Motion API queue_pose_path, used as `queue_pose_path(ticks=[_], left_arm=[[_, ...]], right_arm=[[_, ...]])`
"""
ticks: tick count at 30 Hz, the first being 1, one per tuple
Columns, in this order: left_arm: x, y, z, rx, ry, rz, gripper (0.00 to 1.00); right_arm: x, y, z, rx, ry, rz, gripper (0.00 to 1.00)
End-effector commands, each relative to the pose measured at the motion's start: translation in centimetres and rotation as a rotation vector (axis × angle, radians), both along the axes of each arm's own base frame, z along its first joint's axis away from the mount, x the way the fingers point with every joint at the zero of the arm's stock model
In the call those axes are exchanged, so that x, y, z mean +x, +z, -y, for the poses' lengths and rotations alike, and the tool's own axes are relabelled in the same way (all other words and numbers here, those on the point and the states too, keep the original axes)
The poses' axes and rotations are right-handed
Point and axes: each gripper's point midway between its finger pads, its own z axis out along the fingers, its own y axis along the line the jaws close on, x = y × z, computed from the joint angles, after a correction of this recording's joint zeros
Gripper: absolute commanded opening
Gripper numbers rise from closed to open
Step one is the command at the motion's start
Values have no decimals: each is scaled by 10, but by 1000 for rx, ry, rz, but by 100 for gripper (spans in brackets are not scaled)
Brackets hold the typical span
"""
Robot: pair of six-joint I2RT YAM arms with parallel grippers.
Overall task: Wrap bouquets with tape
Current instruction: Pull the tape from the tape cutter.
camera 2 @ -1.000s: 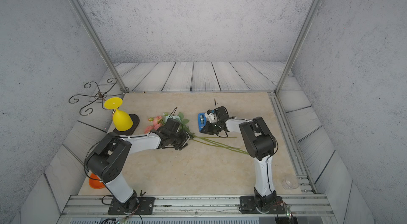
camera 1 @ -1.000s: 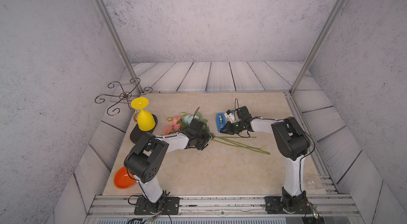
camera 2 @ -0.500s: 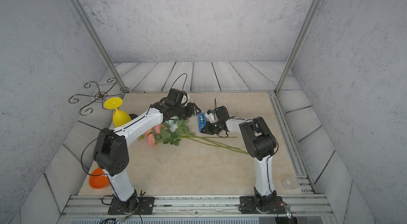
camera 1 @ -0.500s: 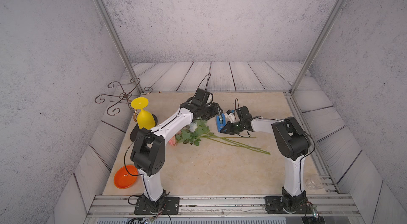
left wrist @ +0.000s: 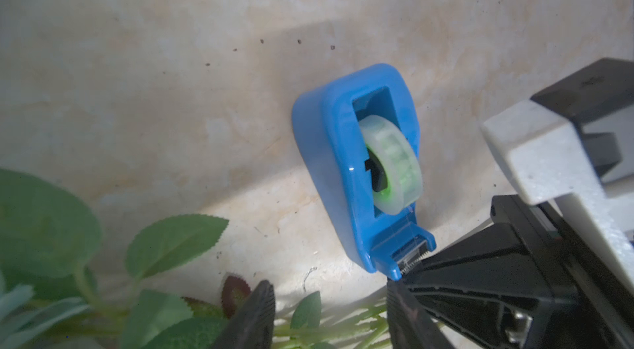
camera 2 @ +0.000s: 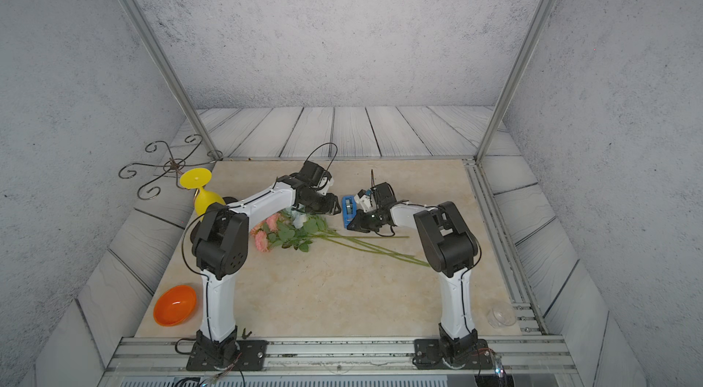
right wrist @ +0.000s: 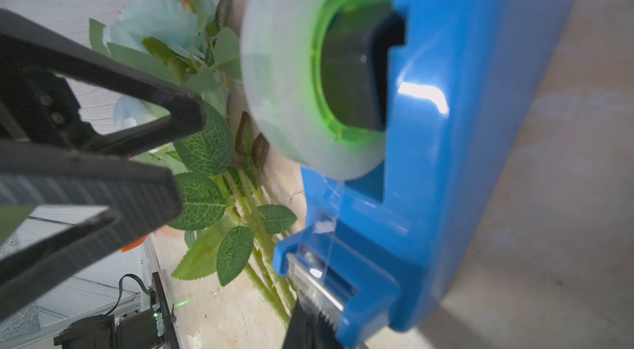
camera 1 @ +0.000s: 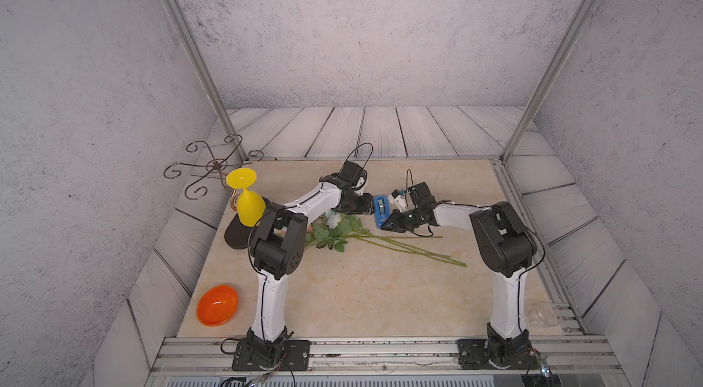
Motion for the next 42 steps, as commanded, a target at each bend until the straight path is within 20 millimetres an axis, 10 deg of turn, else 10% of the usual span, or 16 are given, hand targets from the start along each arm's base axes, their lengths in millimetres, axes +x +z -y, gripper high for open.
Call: queue_pose_path(ticks=[1, 15, 42], left_arm=[[8, 2, 1, 9, -24, 57, 55], [17, -28, 27, 23, -73, 88, 49], [9, -49, 10, 159, -48, 80, 39]], right_arm=[[2, 27, -4, 34, 14, 24, 0], [-4, 23, -2, 23, 28, 4, 0], [-16, 56, -5, 122, -12, -13, 0]])
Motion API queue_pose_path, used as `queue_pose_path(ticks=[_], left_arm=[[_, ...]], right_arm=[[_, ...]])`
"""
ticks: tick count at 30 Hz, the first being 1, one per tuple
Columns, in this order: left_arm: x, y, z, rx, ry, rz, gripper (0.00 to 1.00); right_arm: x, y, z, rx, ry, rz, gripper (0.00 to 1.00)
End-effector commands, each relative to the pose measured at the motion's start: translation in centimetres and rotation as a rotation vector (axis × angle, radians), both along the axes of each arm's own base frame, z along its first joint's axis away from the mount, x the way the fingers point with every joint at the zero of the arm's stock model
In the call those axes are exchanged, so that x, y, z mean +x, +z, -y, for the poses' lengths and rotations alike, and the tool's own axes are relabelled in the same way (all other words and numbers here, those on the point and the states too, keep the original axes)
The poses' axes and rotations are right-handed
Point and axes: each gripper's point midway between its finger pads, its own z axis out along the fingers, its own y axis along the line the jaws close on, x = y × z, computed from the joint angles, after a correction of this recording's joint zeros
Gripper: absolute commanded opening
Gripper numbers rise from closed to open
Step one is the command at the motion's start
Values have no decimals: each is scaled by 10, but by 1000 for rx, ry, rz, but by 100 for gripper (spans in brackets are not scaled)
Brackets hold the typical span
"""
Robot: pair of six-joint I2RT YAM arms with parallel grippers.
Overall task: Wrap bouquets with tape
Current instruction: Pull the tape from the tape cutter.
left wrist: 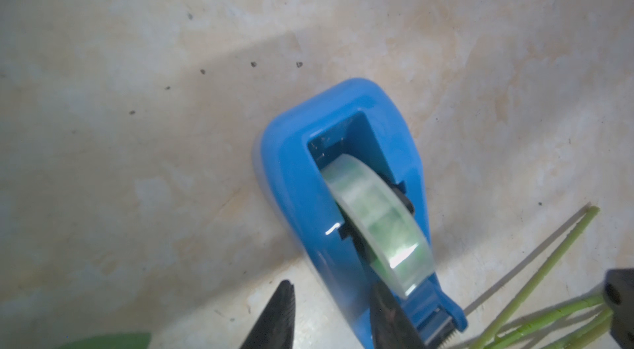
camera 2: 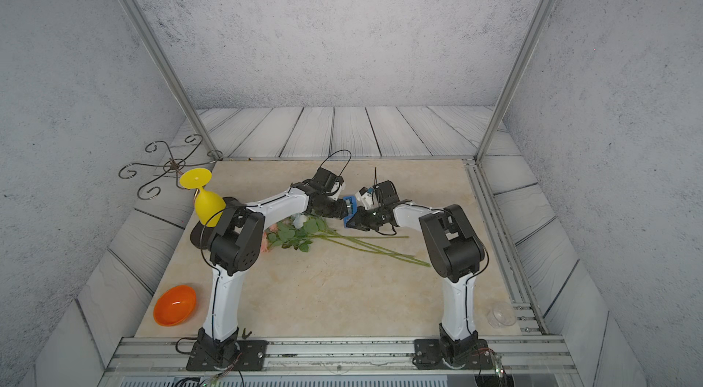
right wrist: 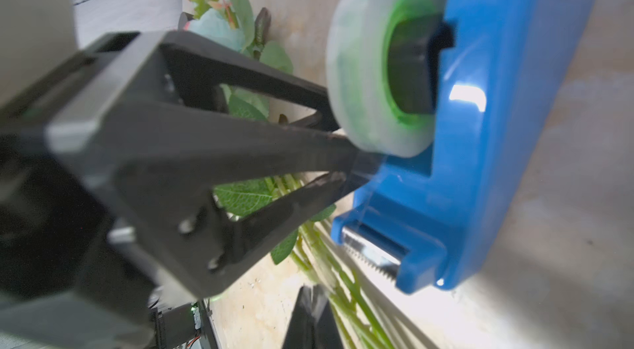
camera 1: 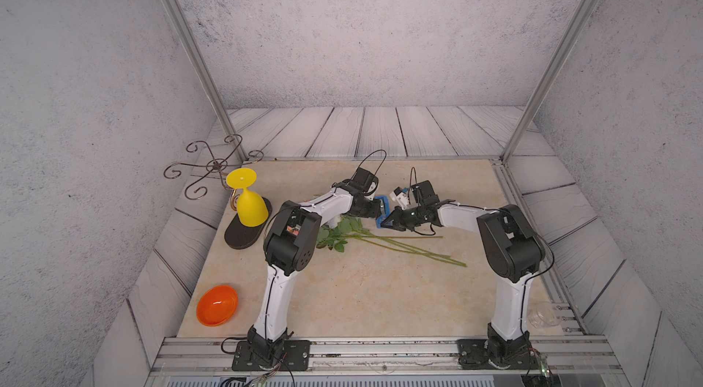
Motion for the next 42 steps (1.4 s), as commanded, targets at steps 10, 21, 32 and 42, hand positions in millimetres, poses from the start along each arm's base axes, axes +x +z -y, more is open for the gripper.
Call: queue_pose_path(ticks=[10, 21, 32, 42], left_arm=[[-1, 4, -15, 65, 20, 25, 39], [-11, 0, -17, 59, 3, 6, 38], [-15, 6, -9, 37, -33, 7, 38], [-13, 6, -6, 20, -3, -6, 39]], right_arm=[[-24, 18, -9, 69, 12, -30, 0], [-36, 17, -12, 58, 12, -47, 0], [-47, 19, -3, 39, 15, -55, 0], [-49, 39, -1, 21, 40, -24, 0]])
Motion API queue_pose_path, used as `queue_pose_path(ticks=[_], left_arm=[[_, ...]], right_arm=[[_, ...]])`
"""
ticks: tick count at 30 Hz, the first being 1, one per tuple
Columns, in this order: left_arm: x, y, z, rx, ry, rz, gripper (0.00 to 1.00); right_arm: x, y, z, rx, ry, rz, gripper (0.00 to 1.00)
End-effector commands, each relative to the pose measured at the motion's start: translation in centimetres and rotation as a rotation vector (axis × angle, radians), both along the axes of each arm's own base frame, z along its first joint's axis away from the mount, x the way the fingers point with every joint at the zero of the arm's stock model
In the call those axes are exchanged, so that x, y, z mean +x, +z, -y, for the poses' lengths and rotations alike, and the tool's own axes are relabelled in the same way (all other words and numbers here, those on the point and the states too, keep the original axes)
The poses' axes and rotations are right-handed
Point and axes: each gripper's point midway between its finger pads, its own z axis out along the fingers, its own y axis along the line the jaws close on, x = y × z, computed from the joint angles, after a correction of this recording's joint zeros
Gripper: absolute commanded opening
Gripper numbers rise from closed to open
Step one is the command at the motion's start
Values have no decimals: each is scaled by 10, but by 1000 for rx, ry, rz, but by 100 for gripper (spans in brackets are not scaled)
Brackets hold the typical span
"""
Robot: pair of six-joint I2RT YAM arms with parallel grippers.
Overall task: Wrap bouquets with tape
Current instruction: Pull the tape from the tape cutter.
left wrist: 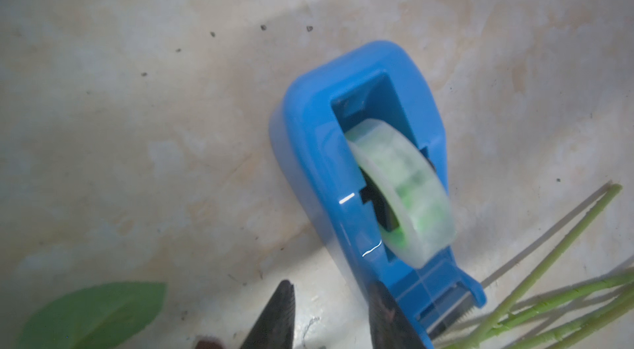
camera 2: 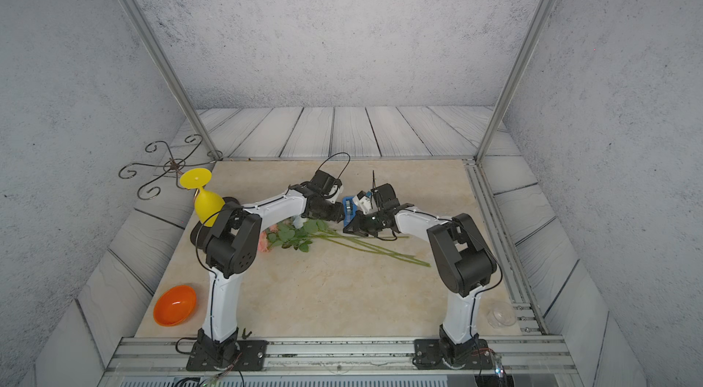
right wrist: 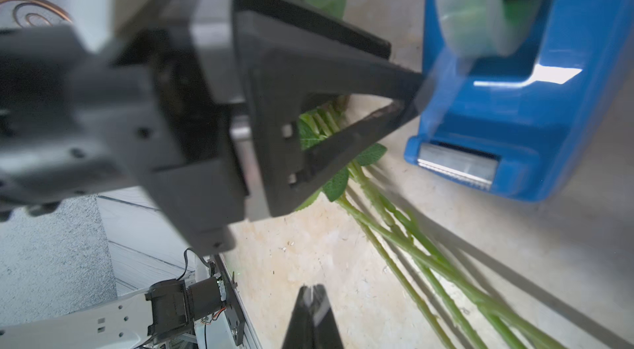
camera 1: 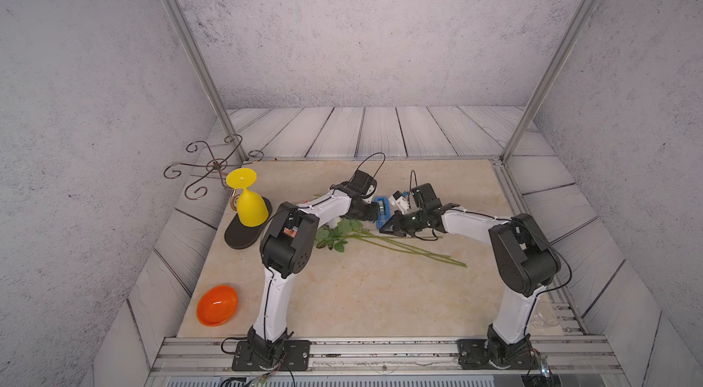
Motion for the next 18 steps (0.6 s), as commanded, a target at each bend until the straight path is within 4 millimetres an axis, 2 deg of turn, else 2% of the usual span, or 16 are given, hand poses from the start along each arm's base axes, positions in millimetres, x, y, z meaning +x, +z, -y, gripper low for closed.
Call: queue_pose_path(ticks=[1, 5, 11, 18], left_arm=[[1, 6, 3, -8, 10, 3, 39], [4, 11, 4, -13, 16, 11, 39], [3, 10, 7, -16, 4, 5, 39], [0, 9, 8, -14, -10, 1, 39]], right_arm=[[-13, 9, 3, 8, 17, -4, 0], [-17, -6, 8, -9, -14, -27, 0], [-17, -28, 5, 23, -44, -87, 0], [-27, -31, -3, 21, -36, -99, 0]])
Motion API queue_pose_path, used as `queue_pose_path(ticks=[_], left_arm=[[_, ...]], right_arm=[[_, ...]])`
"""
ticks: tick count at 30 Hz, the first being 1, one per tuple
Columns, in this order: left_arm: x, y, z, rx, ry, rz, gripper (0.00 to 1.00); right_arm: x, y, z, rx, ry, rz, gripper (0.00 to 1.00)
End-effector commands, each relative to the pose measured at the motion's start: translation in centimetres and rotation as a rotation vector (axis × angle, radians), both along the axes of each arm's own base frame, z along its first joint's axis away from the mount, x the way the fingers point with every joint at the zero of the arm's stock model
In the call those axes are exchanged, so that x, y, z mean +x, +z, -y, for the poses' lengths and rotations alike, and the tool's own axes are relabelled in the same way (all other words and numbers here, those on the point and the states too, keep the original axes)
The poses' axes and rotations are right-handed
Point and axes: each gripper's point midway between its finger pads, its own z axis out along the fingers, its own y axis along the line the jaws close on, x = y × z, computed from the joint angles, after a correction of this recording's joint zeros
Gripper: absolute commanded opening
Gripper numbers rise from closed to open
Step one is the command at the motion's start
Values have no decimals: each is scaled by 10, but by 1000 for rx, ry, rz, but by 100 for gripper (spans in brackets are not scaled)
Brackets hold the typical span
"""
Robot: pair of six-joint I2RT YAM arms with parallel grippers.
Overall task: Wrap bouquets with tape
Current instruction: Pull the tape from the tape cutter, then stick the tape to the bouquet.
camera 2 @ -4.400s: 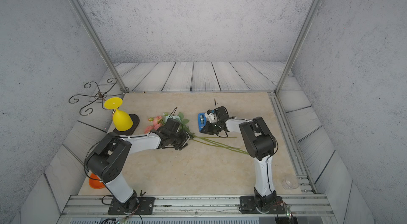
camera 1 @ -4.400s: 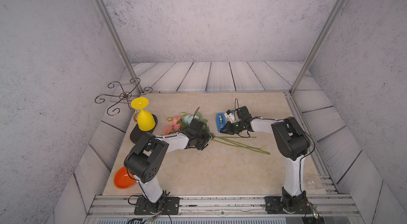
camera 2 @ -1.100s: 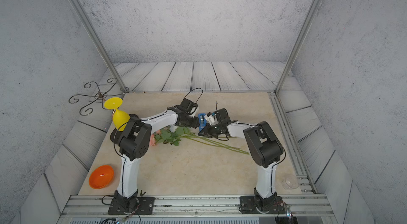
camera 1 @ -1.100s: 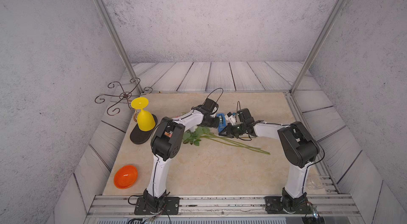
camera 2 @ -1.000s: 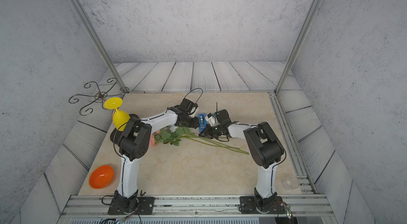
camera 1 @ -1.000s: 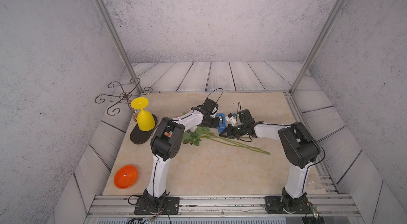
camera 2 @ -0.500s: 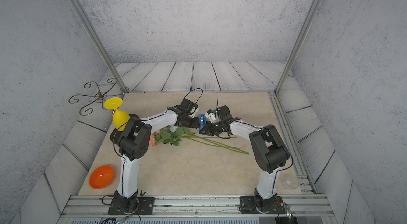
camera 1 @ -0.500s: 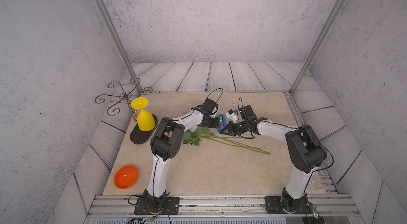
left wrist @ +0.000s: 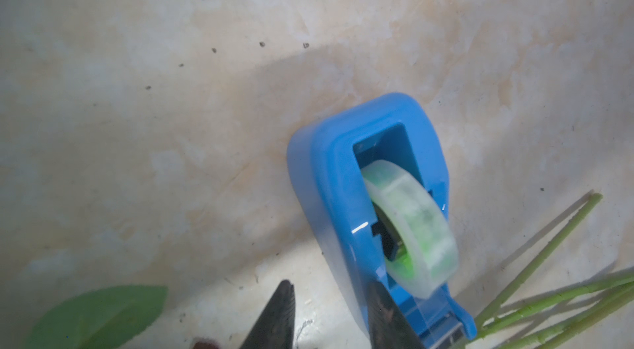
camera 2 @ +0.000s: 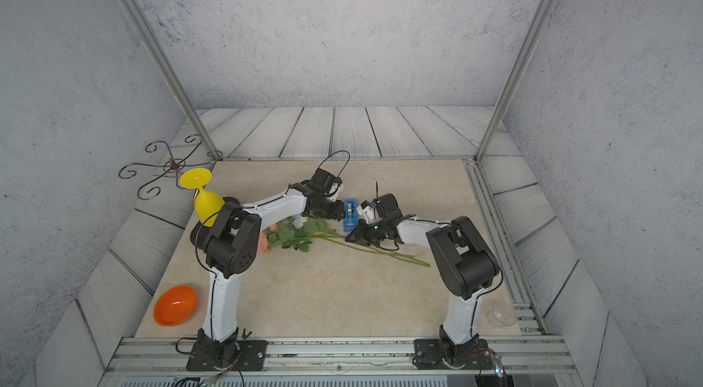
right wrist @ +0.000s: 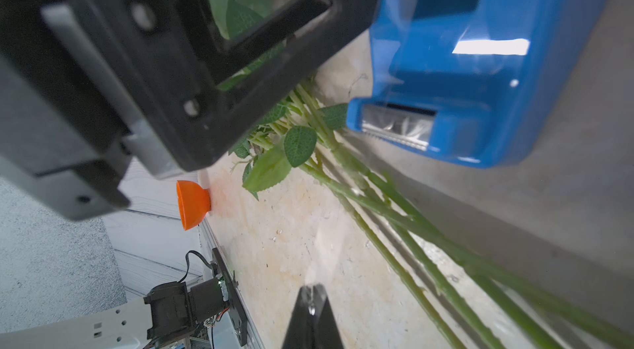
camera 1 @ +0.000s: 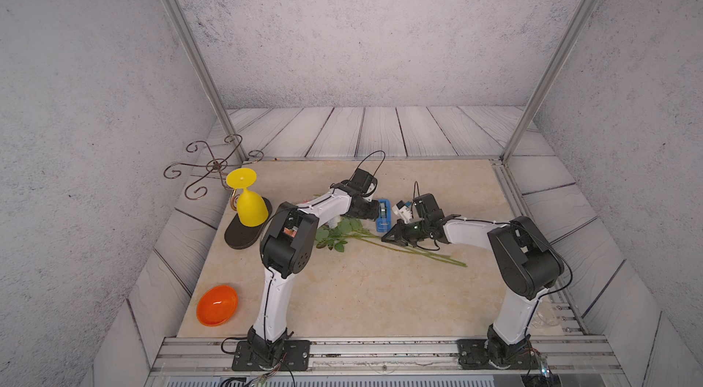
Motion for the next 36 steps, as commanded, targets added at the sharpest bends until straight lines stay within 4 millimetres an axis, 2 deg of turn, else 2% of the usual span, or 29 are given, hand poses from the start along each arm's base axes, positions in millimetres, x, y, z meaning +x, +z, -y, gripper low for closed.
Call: queue_pose_path(ticks=[1, 10, 16, 23, 29, 36], left_arm=[[-3, 3, 5, -3, -21, -2, 40], [-6, 5, 14, -27, -30, -3, 42], [-8, -1, 17, -11, -34, -7, 42], [-16, -7, 11, 10, -39, -10, 40], [-28, -9, 23, -25, -73, -36, 41], [-34, -17, 14, 17, -36, -49, 39]], right_arm=[[-7, -4, -7, 13, 8, -23, 0], [-15, -17, -5, 21, -26, -67, 0], [-15, -21, -3, 14, -29, -74, 0], [-27, -32, 3, -5, -31, -104, 0], [-35, -43, 8, -19, -31, -125, 0], [-36, -50, 7, -5, -40, -148, 0]])
